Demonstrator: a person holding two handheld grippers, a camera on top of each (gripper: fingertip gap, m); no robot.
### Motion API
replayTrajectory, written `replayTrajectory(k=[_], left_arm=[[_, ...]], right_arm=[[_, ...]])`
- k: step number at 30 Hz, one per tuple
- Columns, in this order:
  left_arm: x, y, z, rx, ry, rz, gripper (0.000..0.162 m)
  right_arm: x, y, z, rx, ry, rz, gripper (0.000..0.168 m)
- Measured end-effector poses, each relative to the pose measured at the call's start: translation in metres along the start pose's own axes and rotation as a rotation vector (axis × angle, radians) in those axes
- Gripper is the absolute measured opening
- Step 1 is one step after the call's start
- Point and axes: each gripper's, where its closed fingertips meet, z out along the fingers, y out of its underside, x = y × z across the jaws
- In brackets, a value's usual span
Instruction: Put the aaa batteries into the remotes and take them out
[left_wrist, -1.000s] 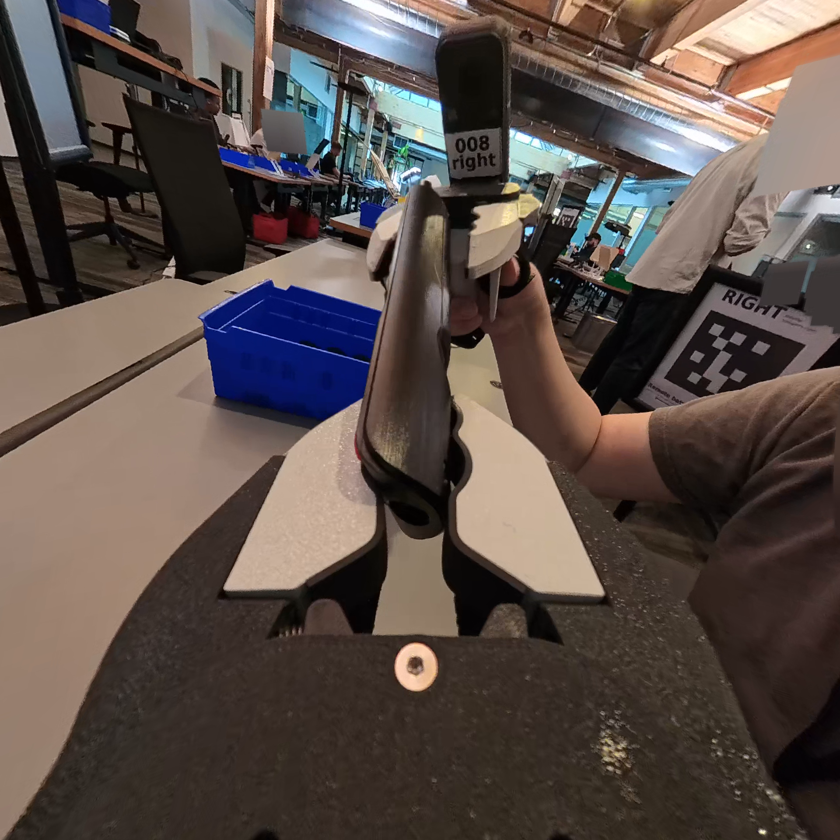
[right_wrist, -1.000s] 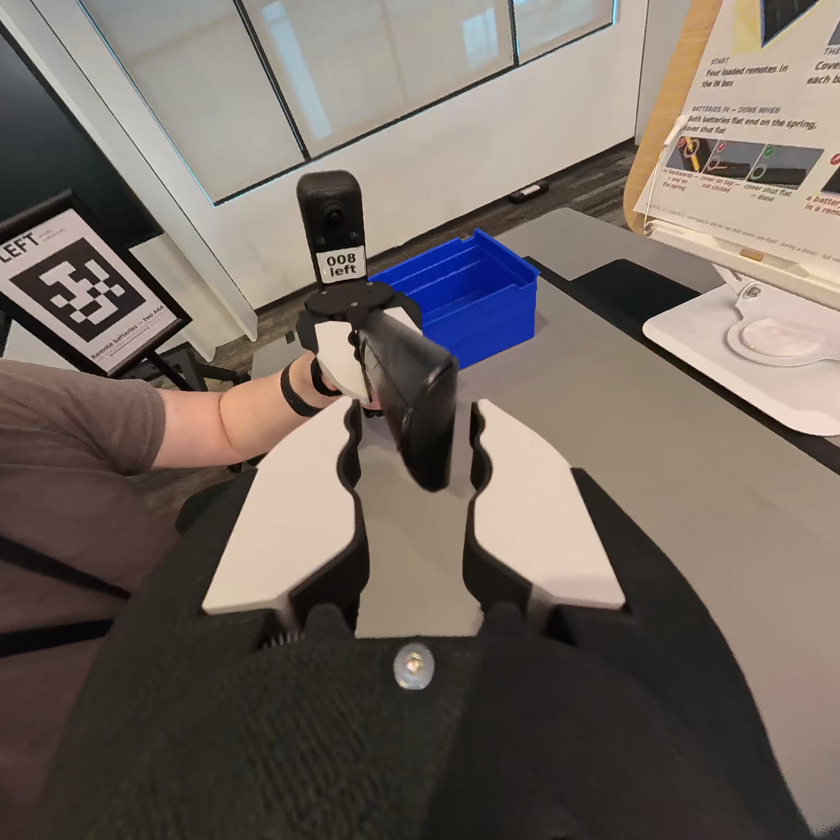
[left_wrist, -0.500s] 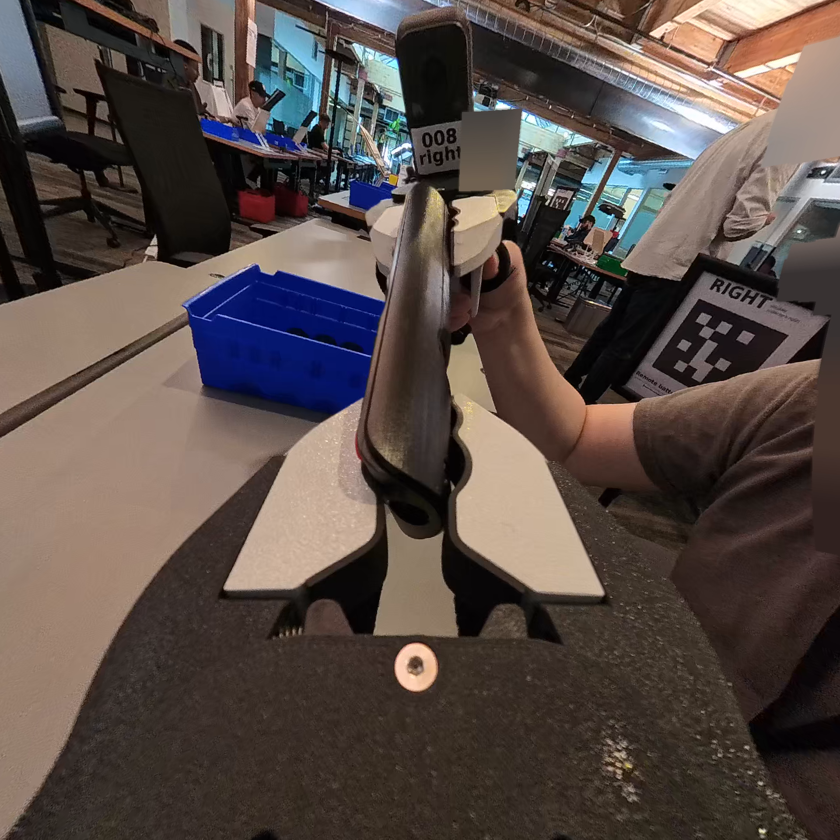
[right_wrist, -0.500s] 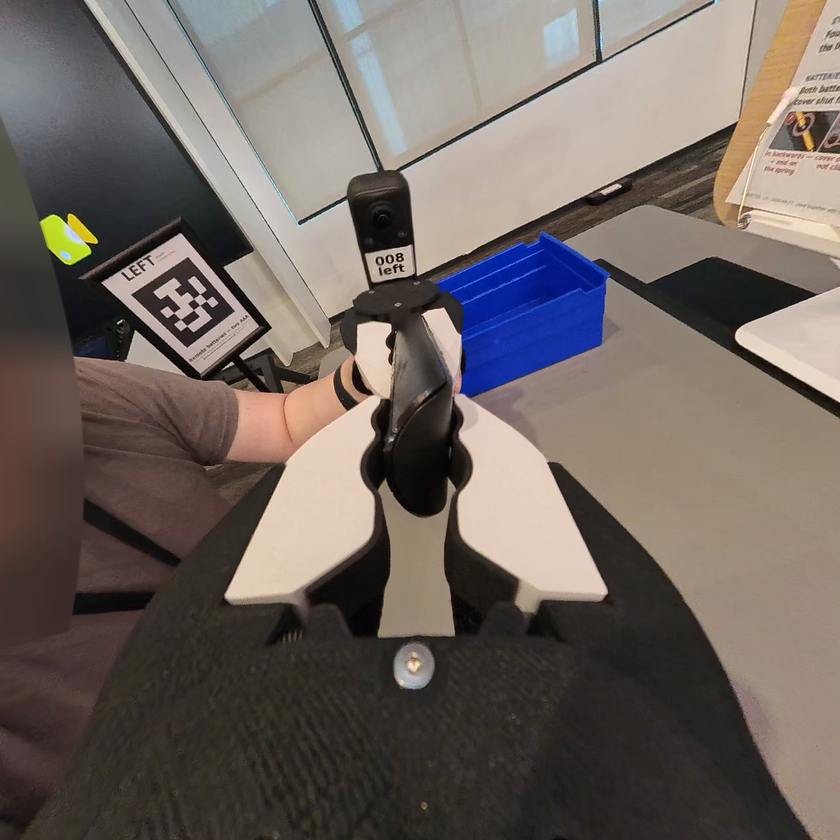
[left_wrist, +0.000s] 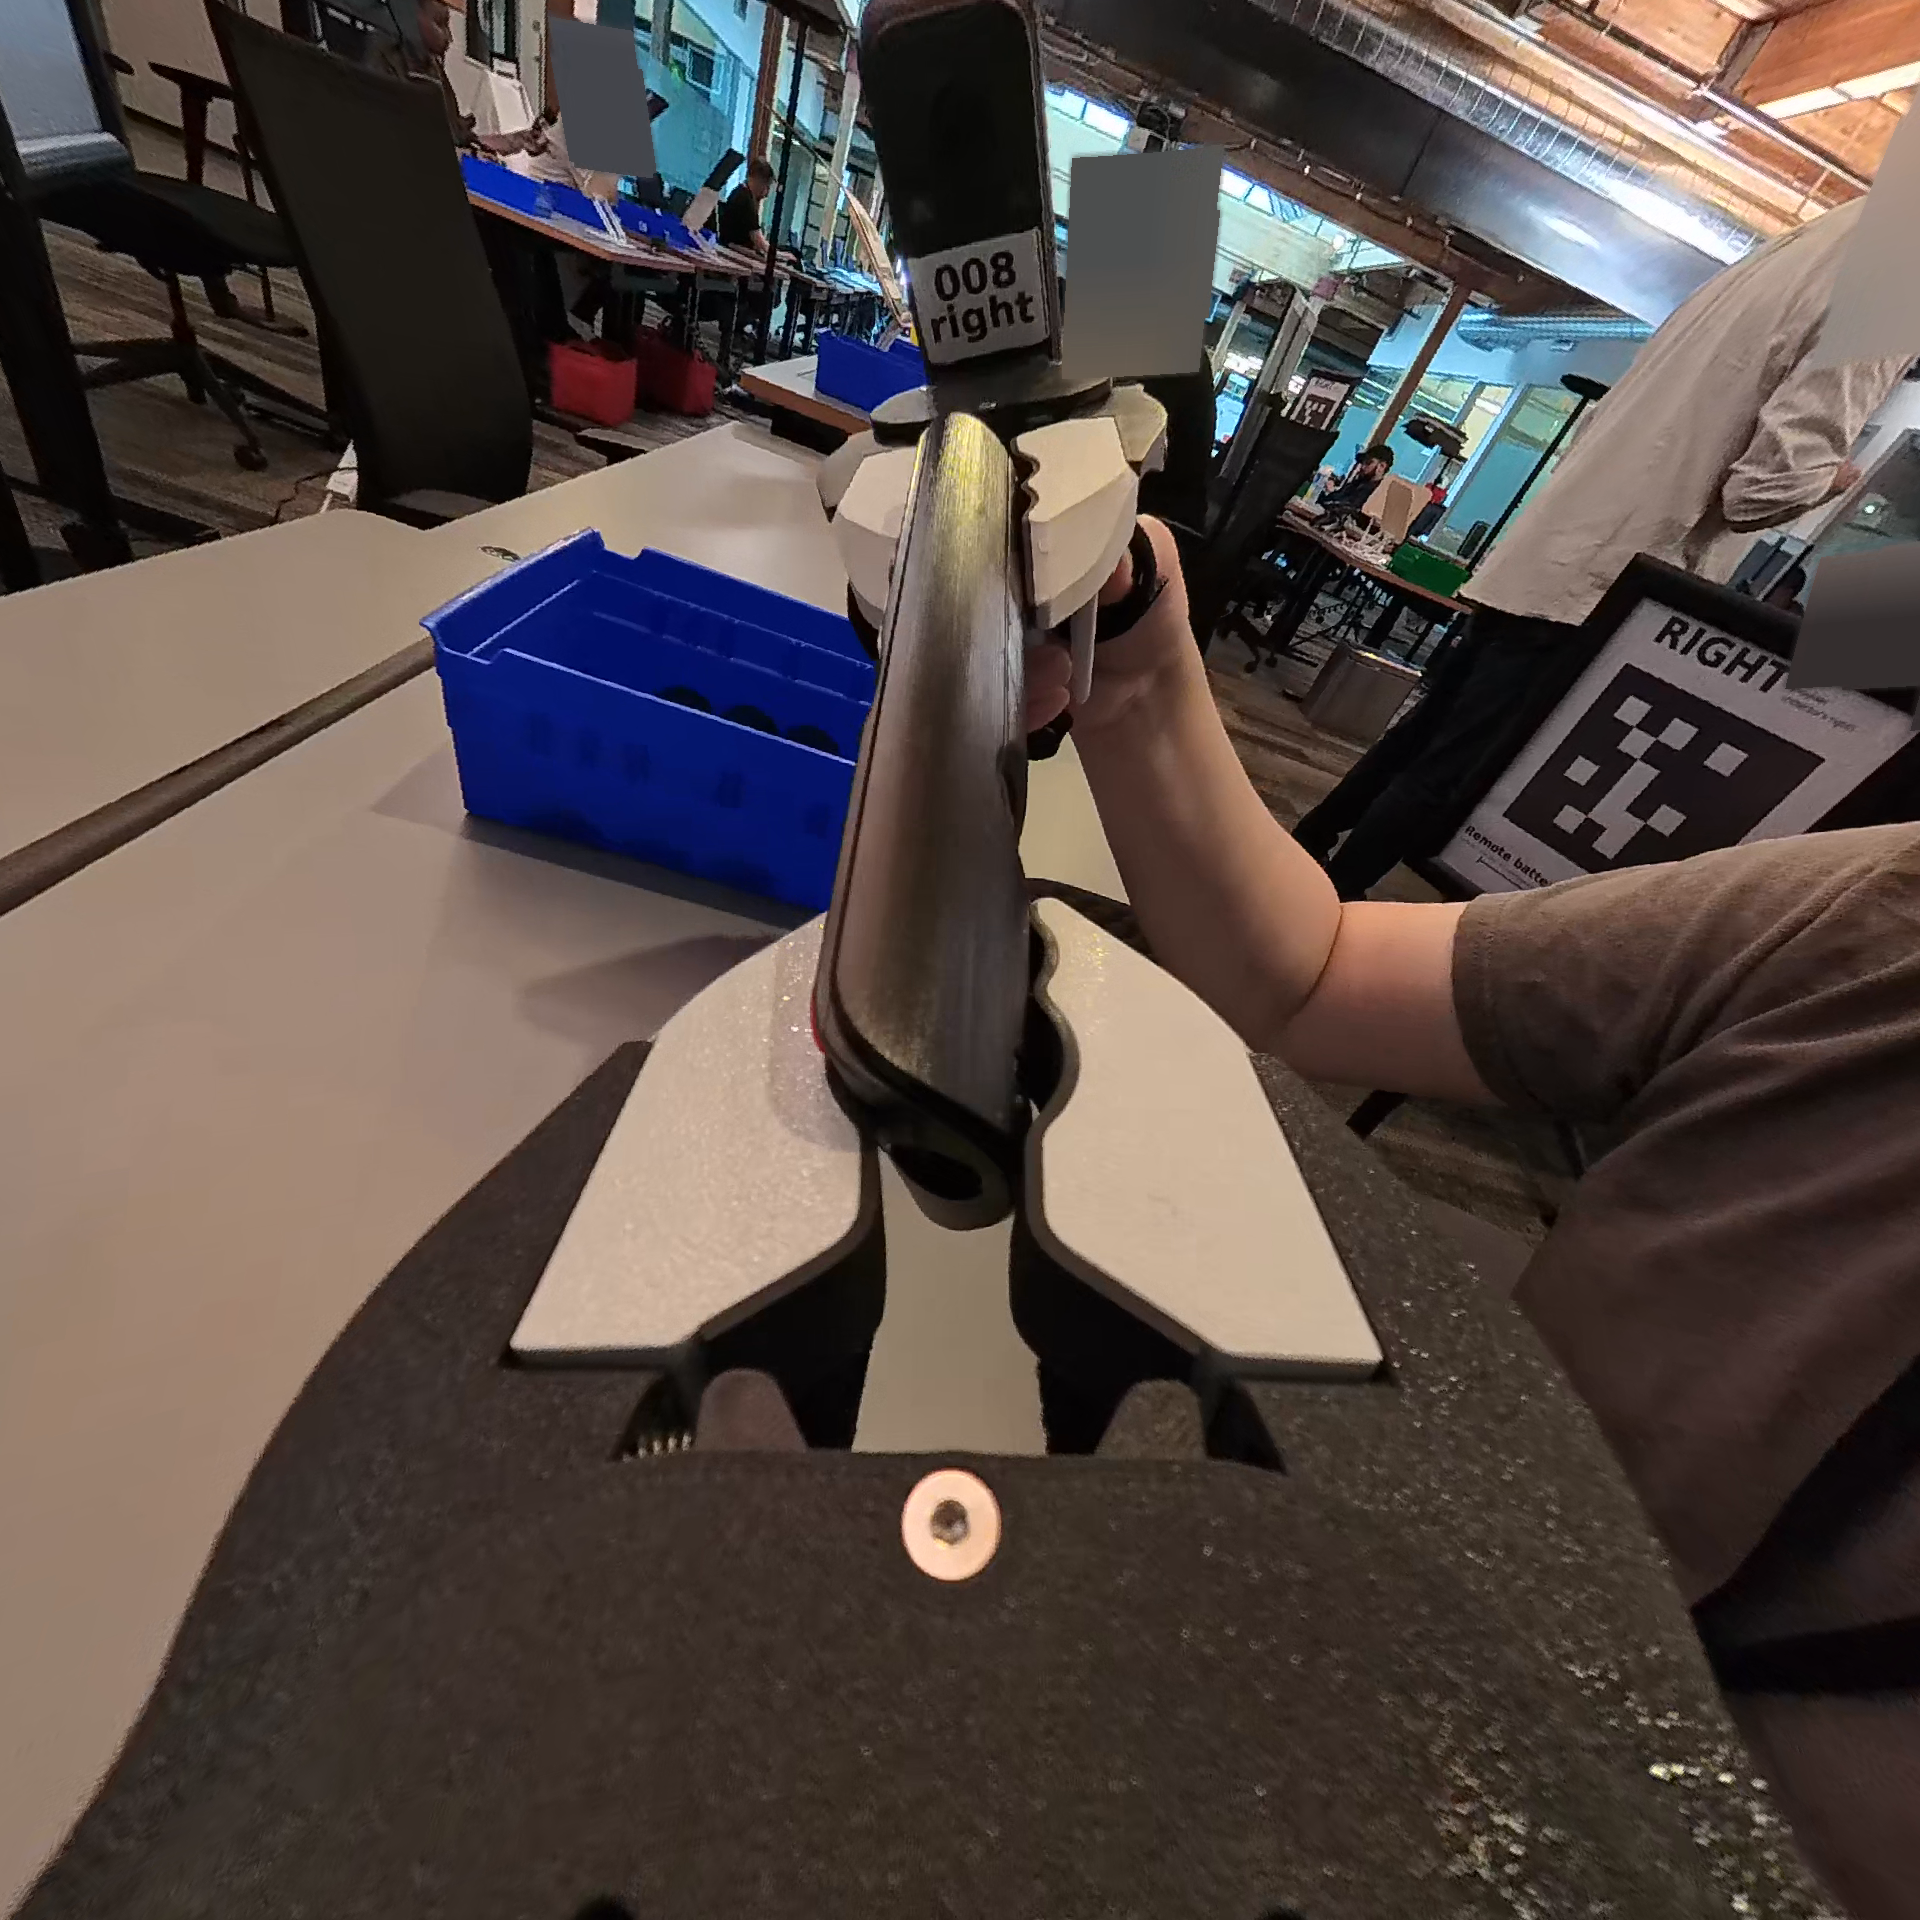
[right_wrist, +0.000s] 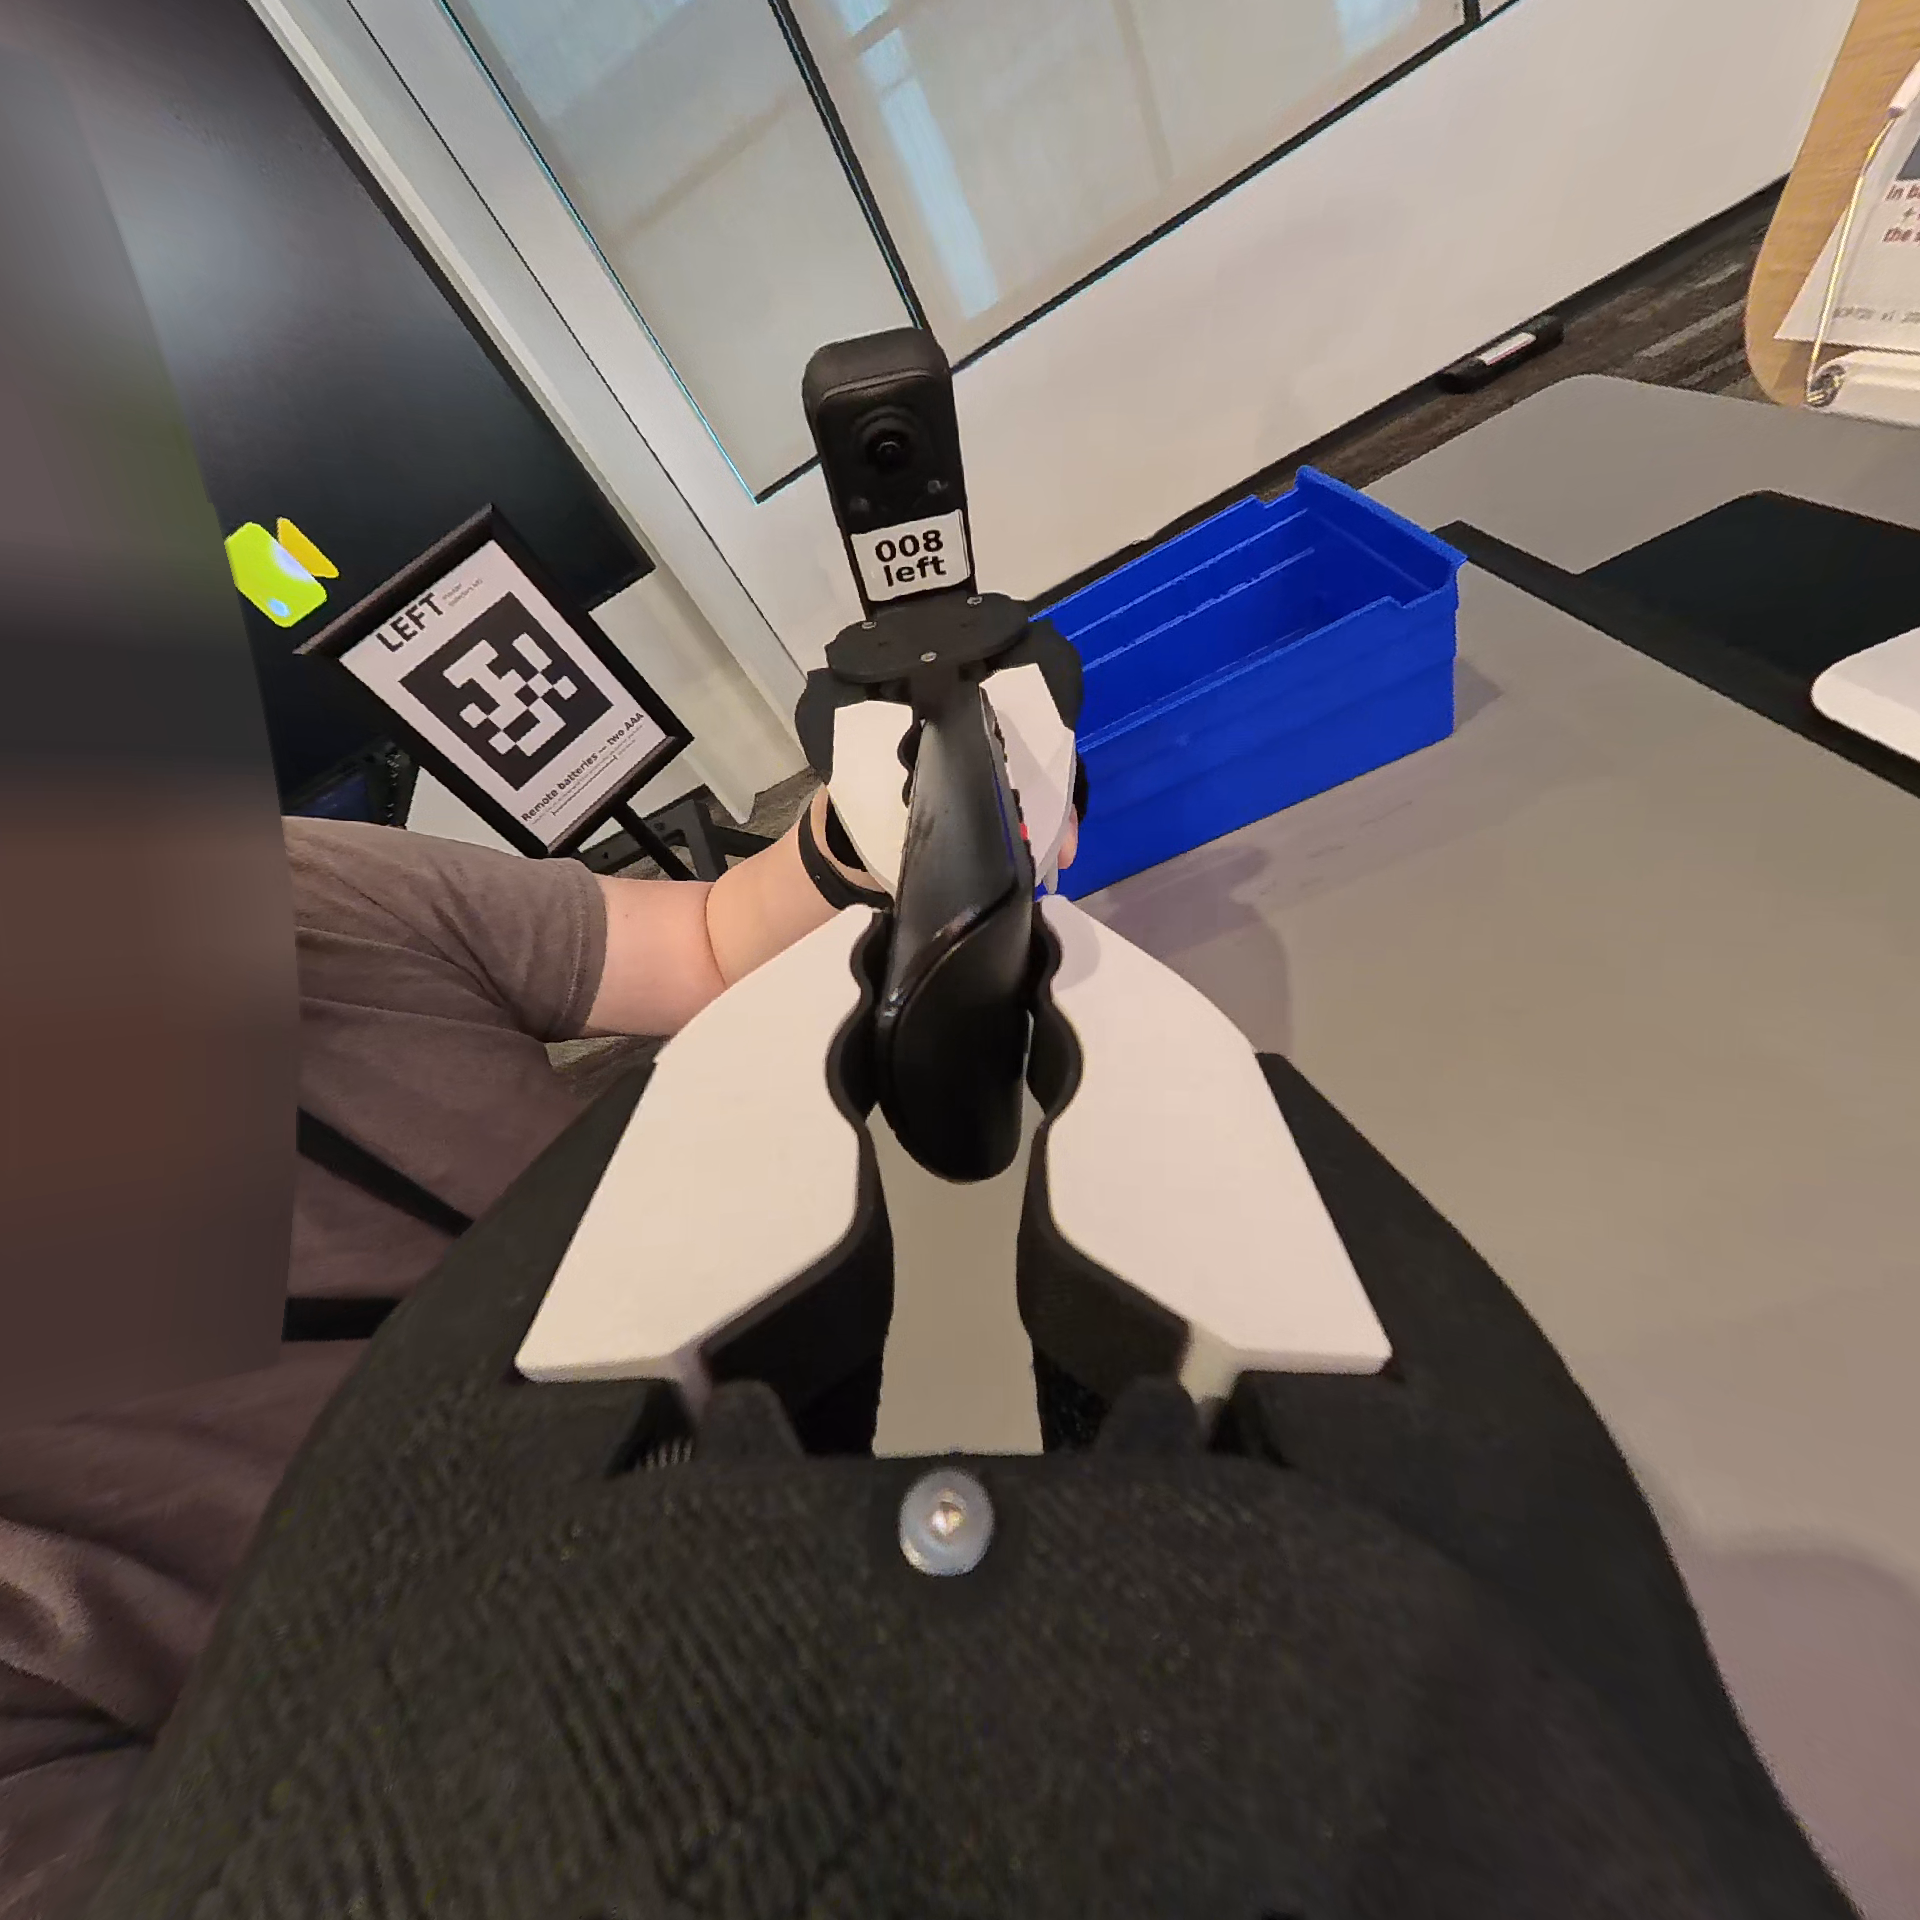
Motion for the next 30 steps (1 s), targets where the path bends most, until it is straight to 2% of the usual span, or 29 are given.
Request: replayTrajectory(k=[4, 7, 9, 12, 14, 19, 22, 30], left_arm=[[-0.002, -0.001, 0.001, 0.004, -0.027, -0.007, 0.024], [-0.007, -0.004, 0.001, 0.046, -0.061, -0.039, 0.024], [-0.015, -0.002, 0.001, 0.046, -0.11, -0.042, 0.024], [-0.024, -0.001, 0.001, 0.067, -0.159, -0.058, 0.024], [-0.026, -0.002, 0.002, 0.094, -0.18, -0.065, 0.023], [-0.032, -0.001, 0.005, 0.102, -0.297, 0.043, 0.024], [-0.032, -0.001, 0.008, 0.094, -0.353, 0.099, 0.024], [-0.034, -0.007, 0.003, 0.138, -0.431, 0.146, 0.024]], right_arm=[[0.004, -0.002, 0.0, 0.018, -0.011, 0.001, 0.026], [0.013, -0.016, 0.0, 0.134, 0.036, 0.011, 0.031], [0.031, -0.02, -0.001, 0.173, 0.184, -0.017, 0.074], [0.046, -0.023, 0.0, 0.158, 0.41, -0.143, 0.109], [0.047, -0.024, 0.005, 0.151, 0.501, -0.197, 0.12], [0.063, -0.015, 0.015, 0.105, 0.698, -0.255, 0.125], [0.066, -0.019, 0.013, 0.121, 0.809, -0.354, 0.125], [0.053, -0.031, 0.013, 0.174, 0.912, -0.538, 0.124]])
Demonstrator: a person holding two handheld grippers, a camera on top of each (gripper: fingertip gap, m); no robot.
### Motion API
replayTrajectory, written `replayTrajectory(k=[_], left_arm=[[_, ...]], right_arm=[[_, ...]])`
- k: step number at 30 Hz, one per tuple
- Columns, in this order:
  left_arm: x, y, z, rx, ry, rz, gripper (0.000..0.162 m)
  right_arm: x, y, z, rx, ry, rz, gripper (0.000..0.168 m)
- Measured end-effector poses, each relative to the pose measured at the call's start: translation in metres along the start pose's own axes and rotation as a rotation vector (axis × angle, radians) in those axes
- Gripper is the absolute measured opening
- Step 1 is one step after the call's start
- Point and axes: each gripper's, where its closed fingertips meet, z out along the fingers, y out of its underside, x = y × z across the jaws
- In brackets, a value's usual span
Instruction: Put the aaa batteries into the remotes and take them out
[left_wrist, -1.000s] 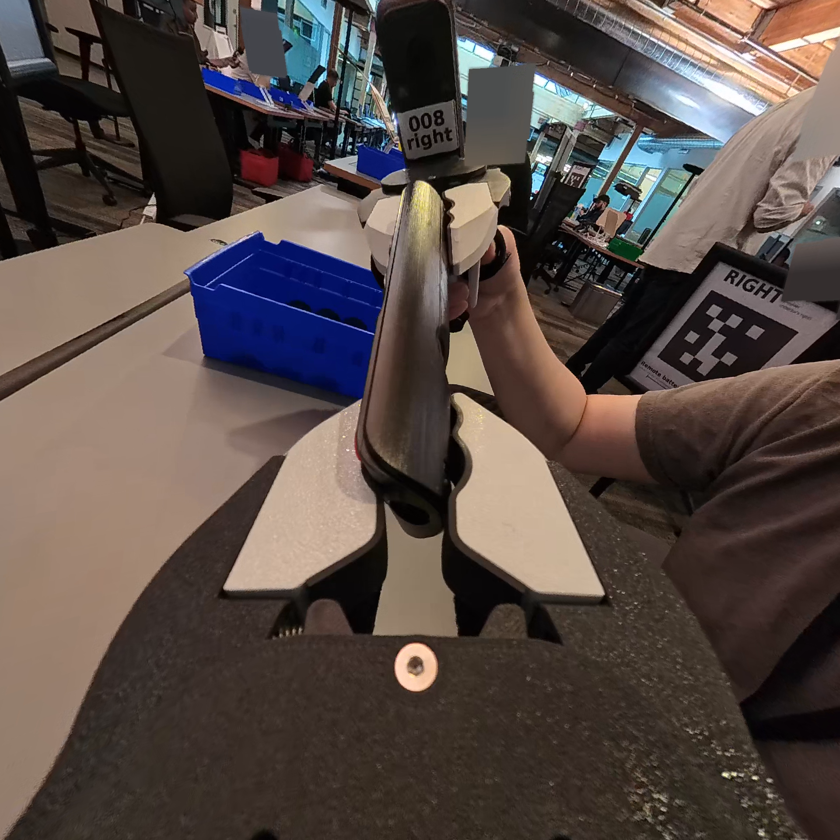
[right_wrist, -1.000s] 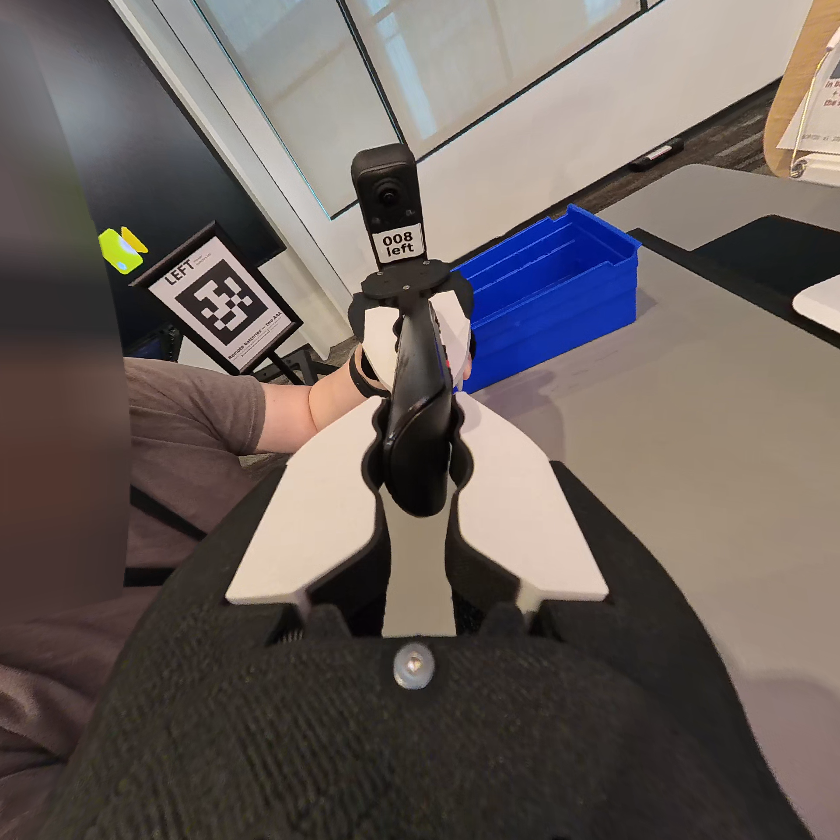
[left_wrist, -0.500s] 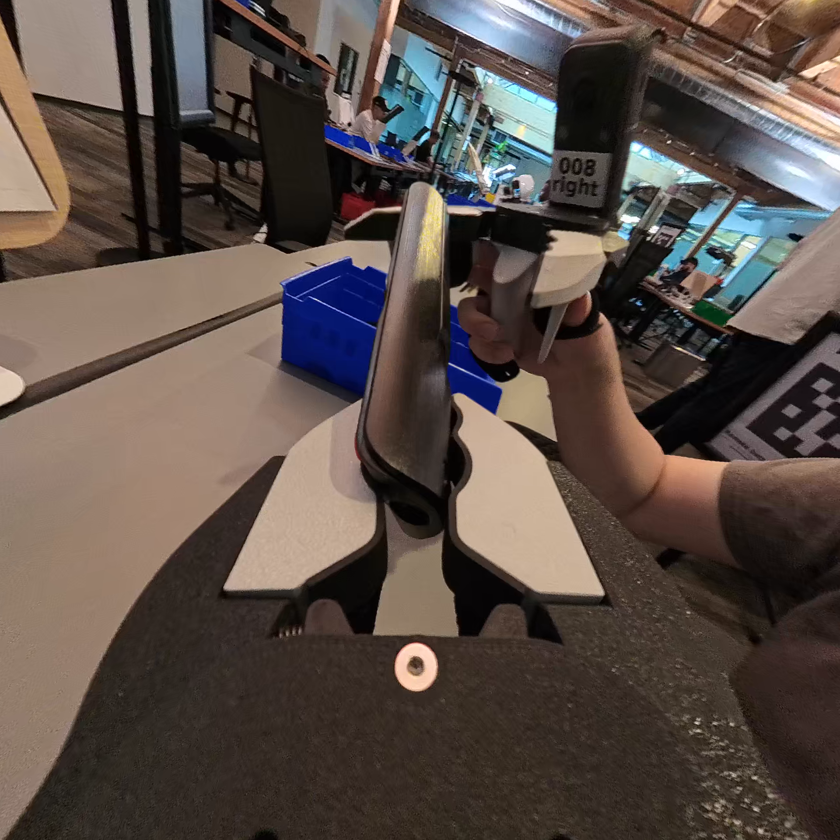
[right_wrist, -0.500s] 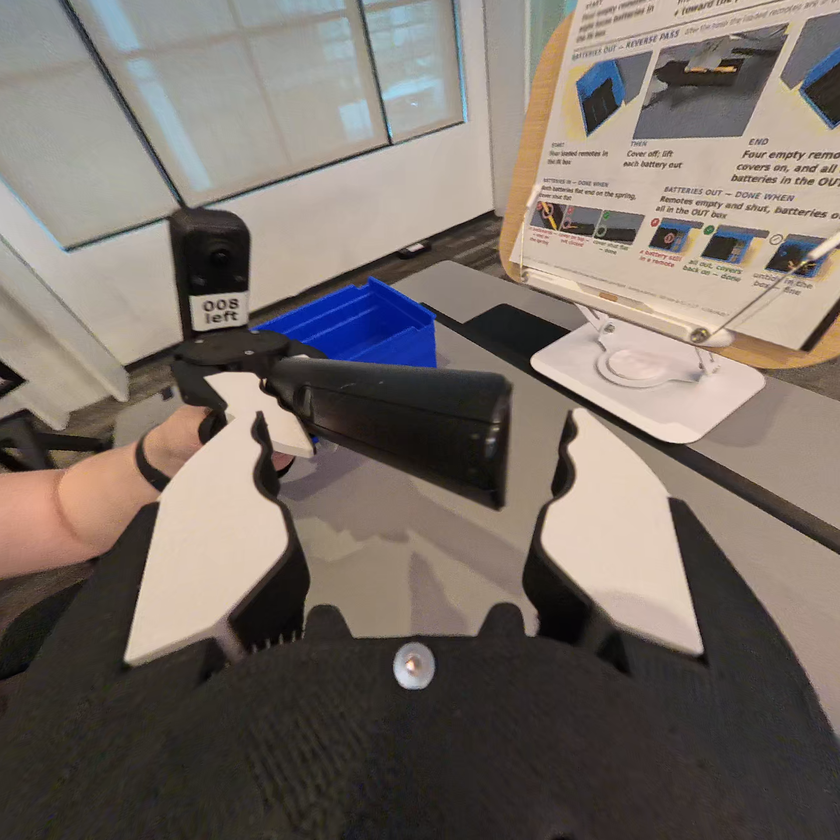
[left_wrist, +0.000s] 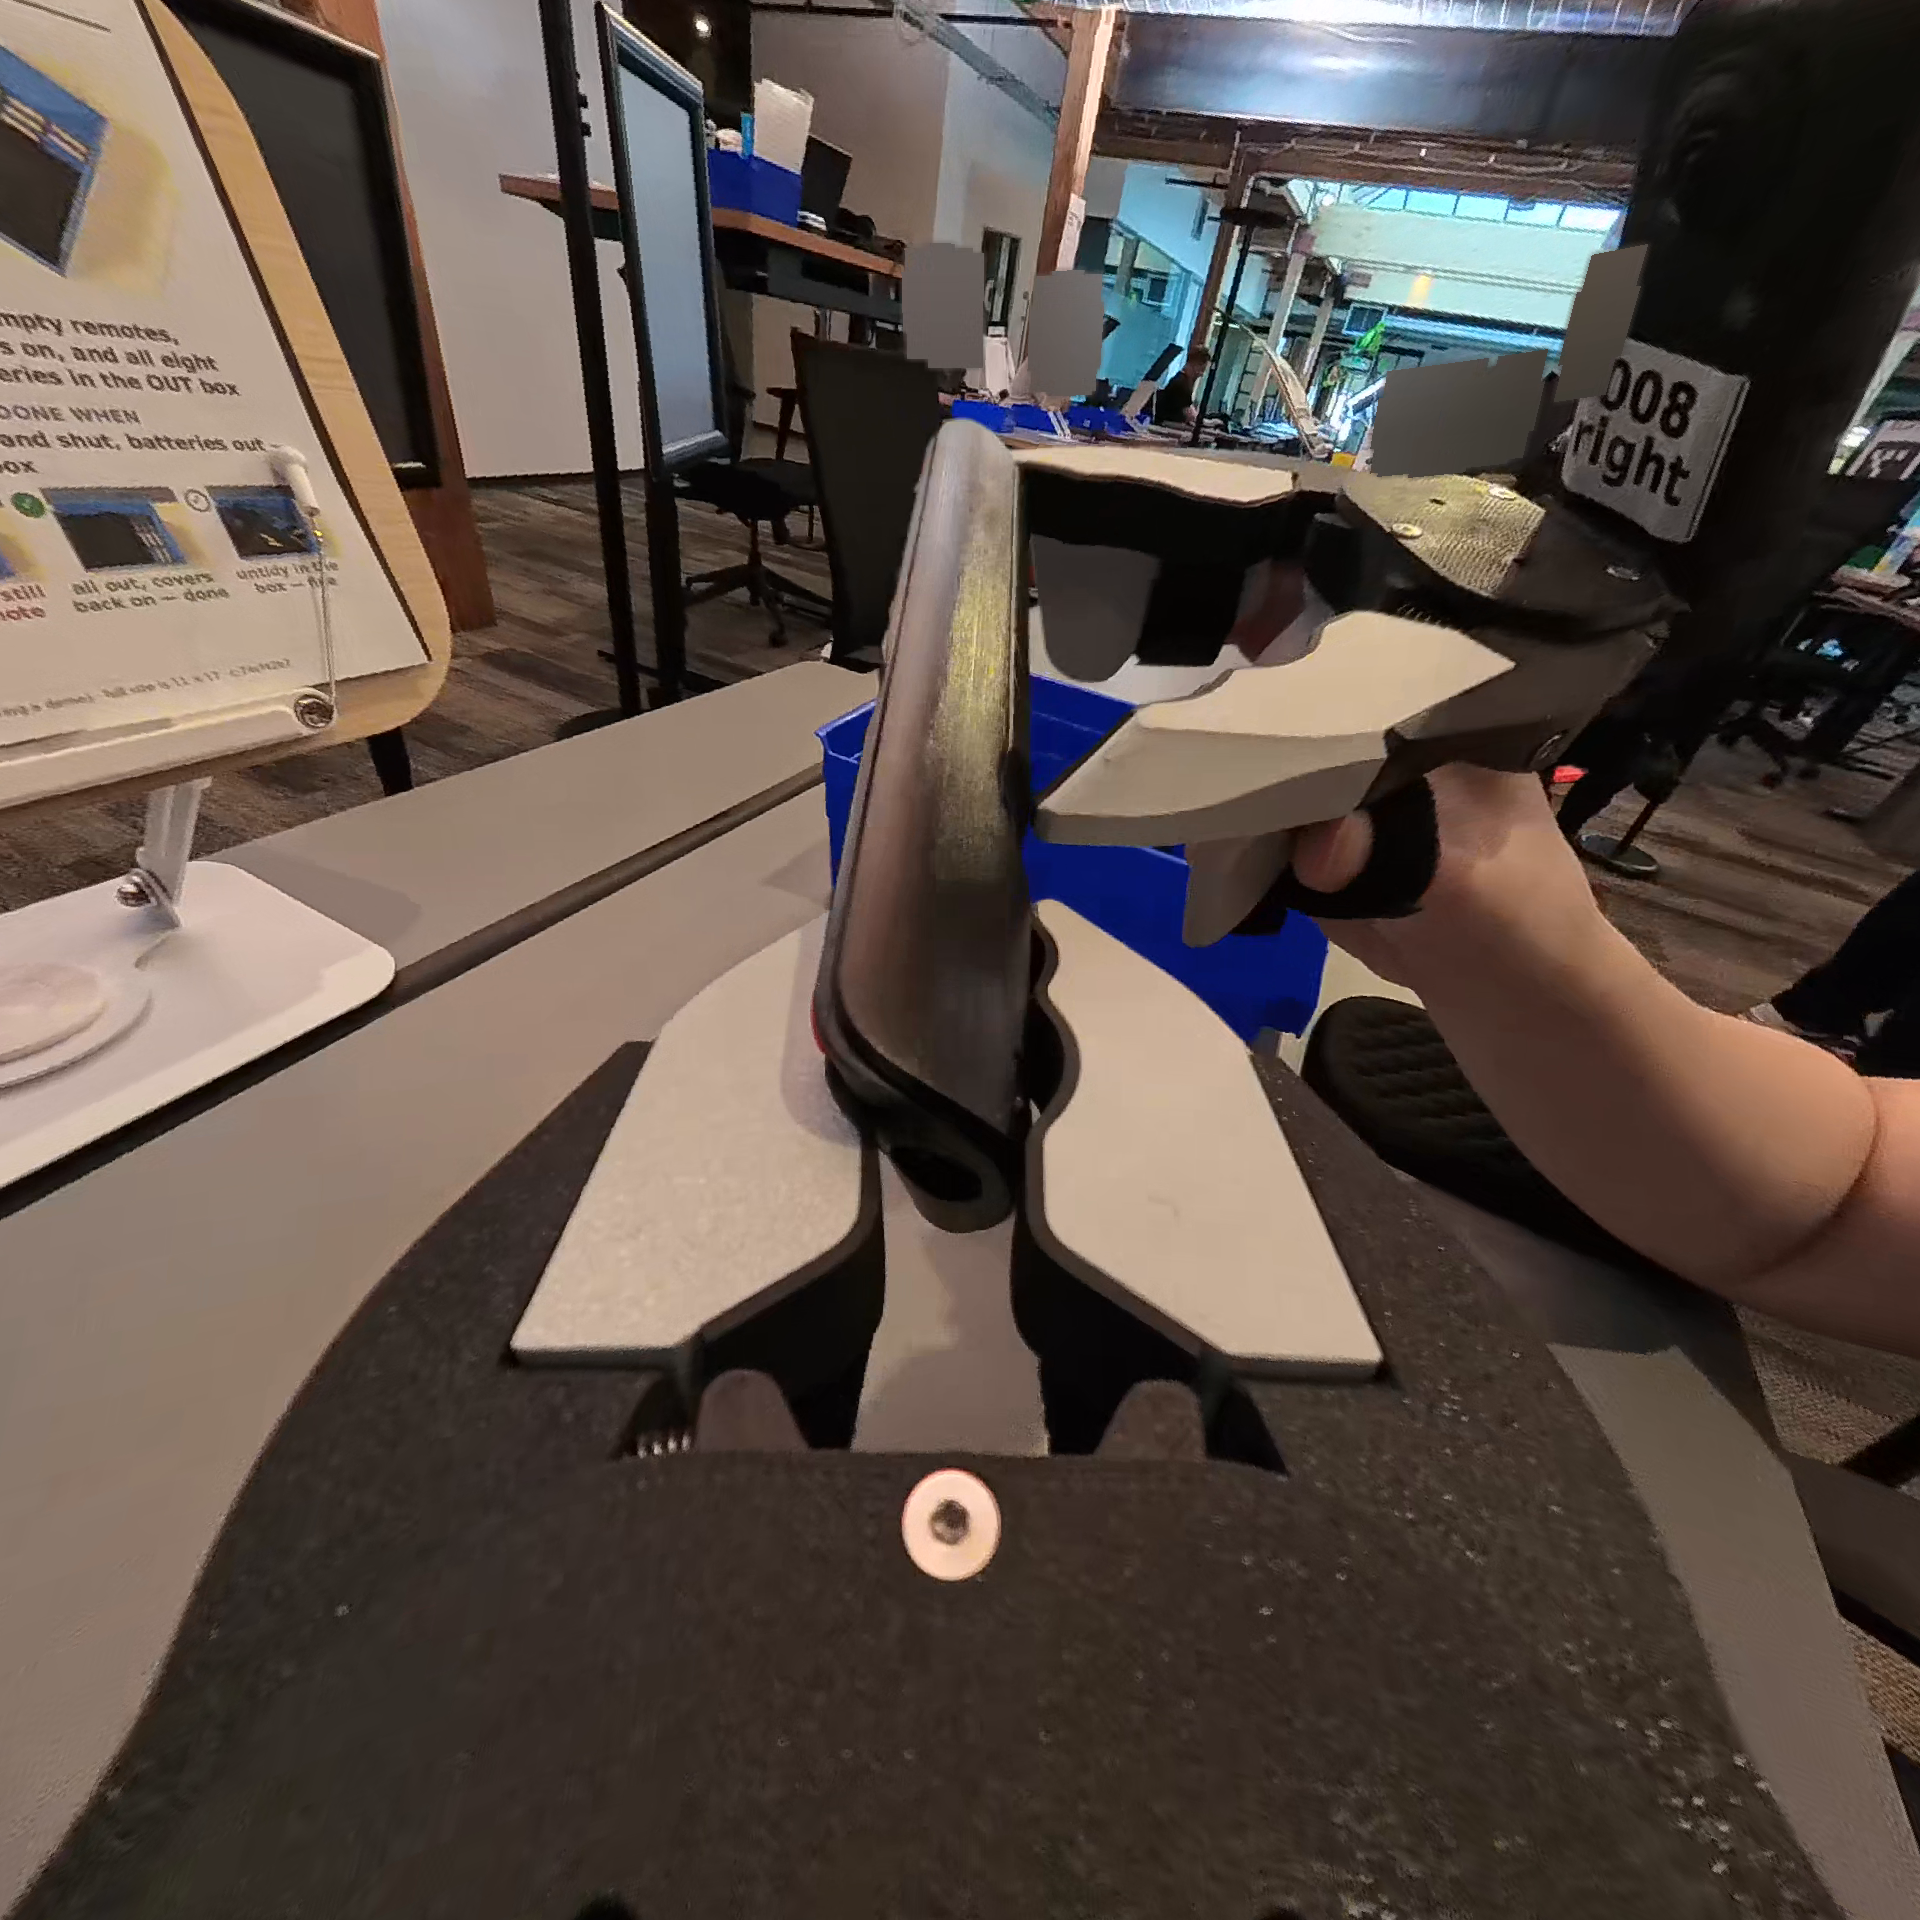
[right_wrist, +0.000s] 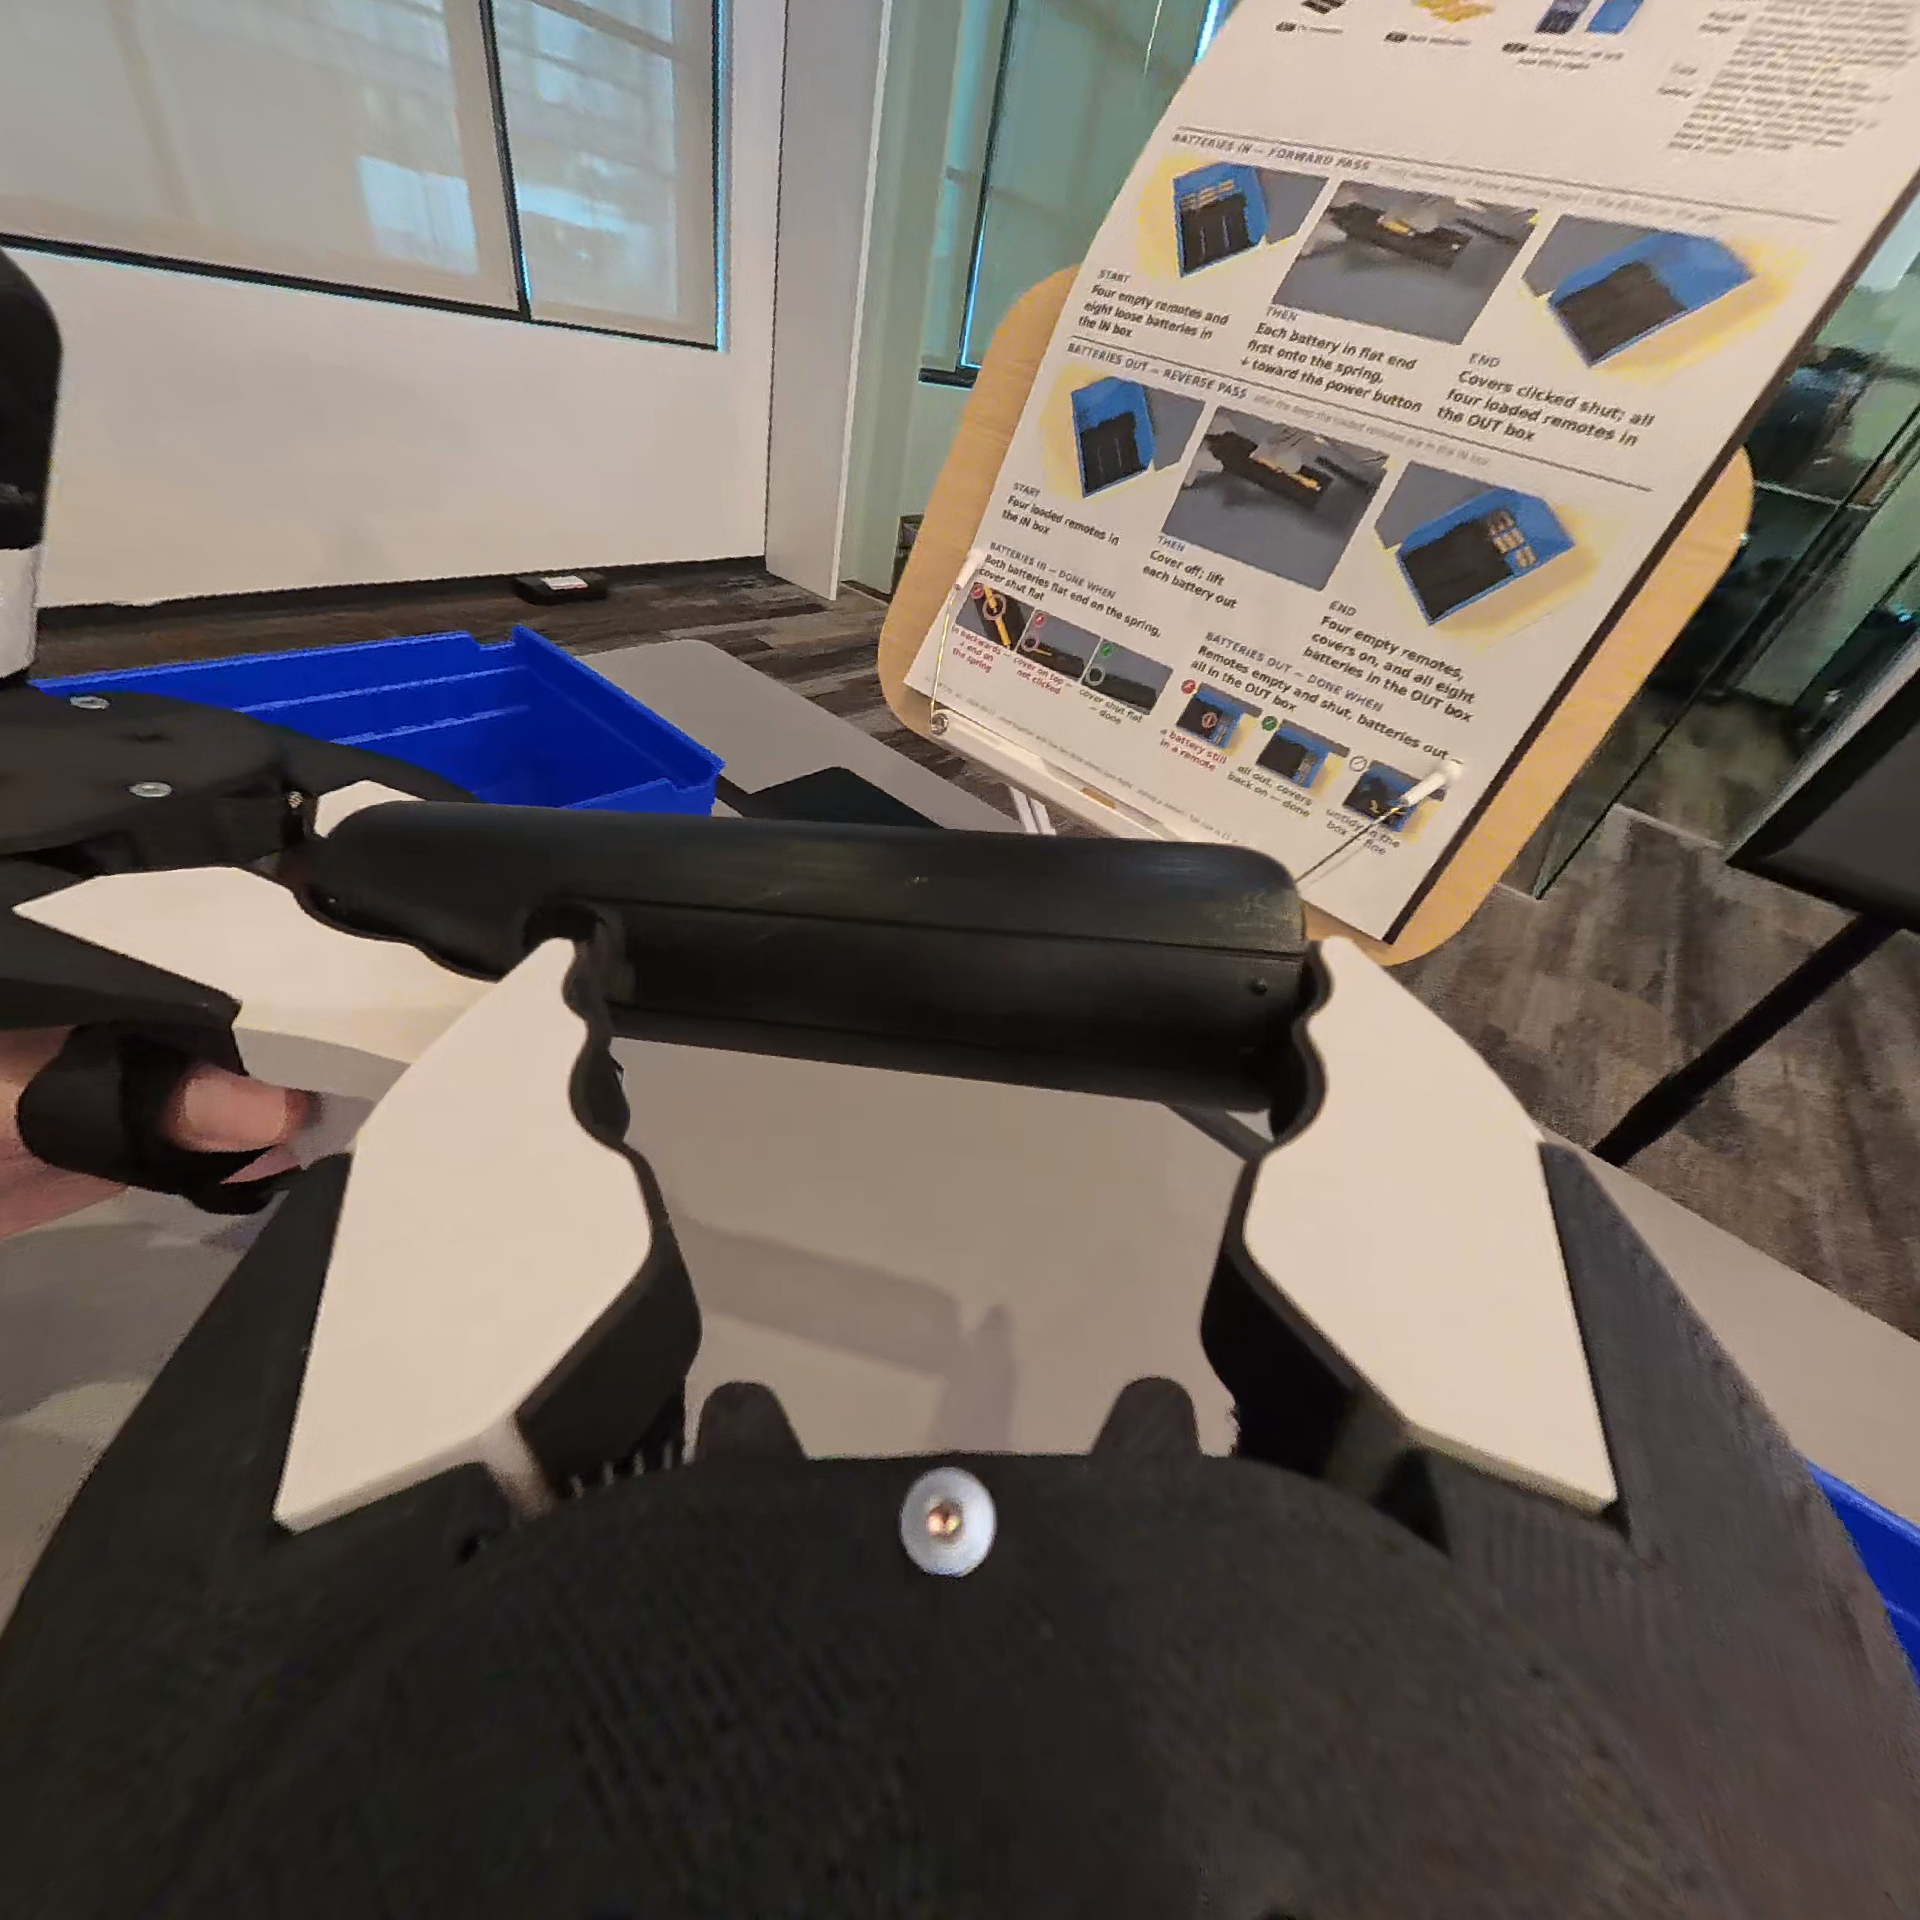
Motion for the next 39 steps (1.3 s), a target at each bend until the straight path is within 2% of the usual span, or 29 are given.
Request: replayTrajectory(k=[11, 21, 29, 39], left_arm=[[-0.002, -0.001, -0.001, 0.027, -0.058, 0.036, 0.024], [-0.003, -0.003, -0.001, 0.048, -0.08, 0.064, 0.024], [-0.001, 0.001, 0.001, 0.036, -0.079, 0.106, 0.024], [0.008, 0.001, 0.002, 0.059, -0.006, 0.069, 0.024]], right_arm=[[0.0, 0.001, 0.001, 0.062, 0.045, 0.043, 0.125], [-0.001, 0.003, 0.004, 0.076, 0.016, 0.069, 0.125], [-0.001, 0.004, 0.004, 0.086, -0.034, 0.059, 0.126], [0.001, -0.01, -0.008, 0.166, -0.003, -0.029, 0.121]])
